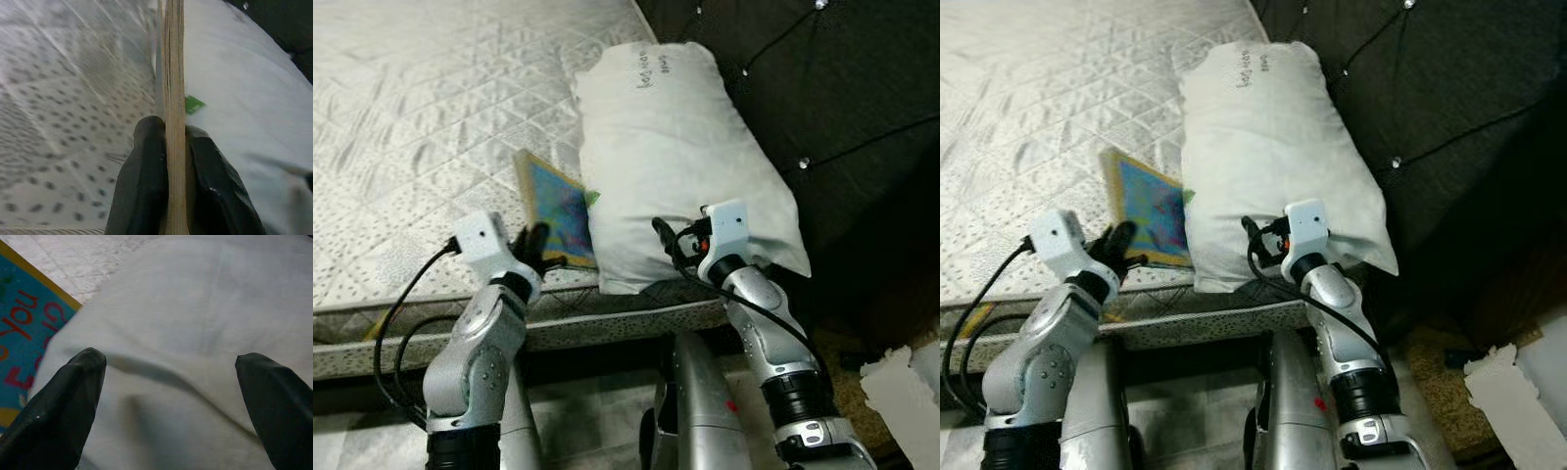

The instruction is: Clean up the room

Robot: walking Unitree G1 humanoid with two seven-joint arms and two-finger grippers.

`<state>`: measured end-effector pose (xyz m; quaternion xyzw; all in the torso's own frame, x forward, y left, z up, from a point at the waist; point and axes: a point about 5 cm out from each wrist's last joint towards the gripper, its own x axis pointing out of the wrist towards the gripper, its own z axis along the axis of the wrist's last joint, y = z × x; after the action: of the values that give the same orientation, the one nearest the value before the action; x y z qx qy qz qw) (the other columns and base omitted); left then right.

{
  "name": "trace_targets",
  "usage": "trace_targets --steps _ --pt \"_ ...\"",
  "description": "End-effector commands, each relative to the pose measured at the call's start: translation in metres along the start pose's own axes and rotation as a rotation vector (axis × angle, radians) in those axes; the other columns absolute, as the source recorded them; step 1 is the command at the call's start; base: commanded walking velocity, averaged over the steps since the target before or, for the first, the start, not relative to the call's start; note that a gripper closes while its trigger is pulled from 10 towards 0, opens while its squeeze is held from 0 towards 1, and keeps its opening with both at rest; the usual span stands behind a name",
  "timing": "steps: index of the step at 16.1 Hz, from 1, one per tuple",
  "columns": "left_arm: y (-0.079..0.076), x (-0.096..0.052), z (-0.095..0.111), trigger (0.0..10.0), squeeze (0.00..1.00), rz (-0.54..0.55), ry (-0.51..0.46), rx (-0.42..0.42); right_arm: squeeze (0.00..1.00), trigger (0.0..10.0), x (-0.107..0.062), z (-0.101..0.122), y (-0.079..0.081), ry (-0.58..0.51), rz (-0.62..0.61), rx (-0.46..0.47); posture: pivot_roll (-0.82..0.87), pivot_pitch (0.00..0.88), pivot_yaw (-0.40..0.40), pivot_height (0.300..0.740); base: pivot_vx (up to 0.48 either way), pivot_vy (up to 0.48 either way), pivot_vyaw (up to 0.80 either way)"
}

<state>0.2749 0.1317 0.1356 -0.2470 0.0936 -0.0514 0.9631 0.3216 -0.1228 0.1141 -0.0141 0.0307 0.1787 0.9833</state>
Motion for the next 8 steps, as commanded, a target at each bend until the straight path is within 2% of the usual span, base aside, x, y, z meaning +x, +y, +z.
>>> trace_targets --steps 1,2,5,6,8 --pt "-0.039 -0.002 -0.027 10.0 0.00 -0.088 0.118 -0.167 0.00 10.0 0.002 0.001 -0.003 0.009 -0.007 -0.007 -0.04 0.099 -0.085 0.504 0.000 0.000 0.00" --pt "-0.037 -0.004 -0.030 10.0 0.00 -0.066 0.153 -0.184 0.00 10.0 0.002 0.000 -0.001 0.014 0.001 -0.011 -0.04 0.099 -0.085 0.504 0.000 0.000 0.00" --pt "-0.030 -0.009 -0.025 10.0 0.00 -0.034 0.173 -0.229 0.00 10.0 0.004 -0.002 -0.001 0.030 -0.004 -0.008 -0.03 0.093 -0.084 0.504 0.000 0.000 0.00" --pt "-0.025 -0.012 -0.023 10.0 0.00 -0.011 0.180 -0.254 0.00 10.0 0.005 -0.003 0.000 0.032 -0.002 -0.007 -0.02 0.094 -0.083 0.504 0.000 0.000 0.00" --pt "-0.010 -0.011 -0.022 10.0 0.00 0.016 0.207 -0.234 0.00 10.0 0.007 -0.003 0.000 0.034 0.000 -0.008 -0.02 0.091 -0.085 0.504 0.000 0.000 0.00"
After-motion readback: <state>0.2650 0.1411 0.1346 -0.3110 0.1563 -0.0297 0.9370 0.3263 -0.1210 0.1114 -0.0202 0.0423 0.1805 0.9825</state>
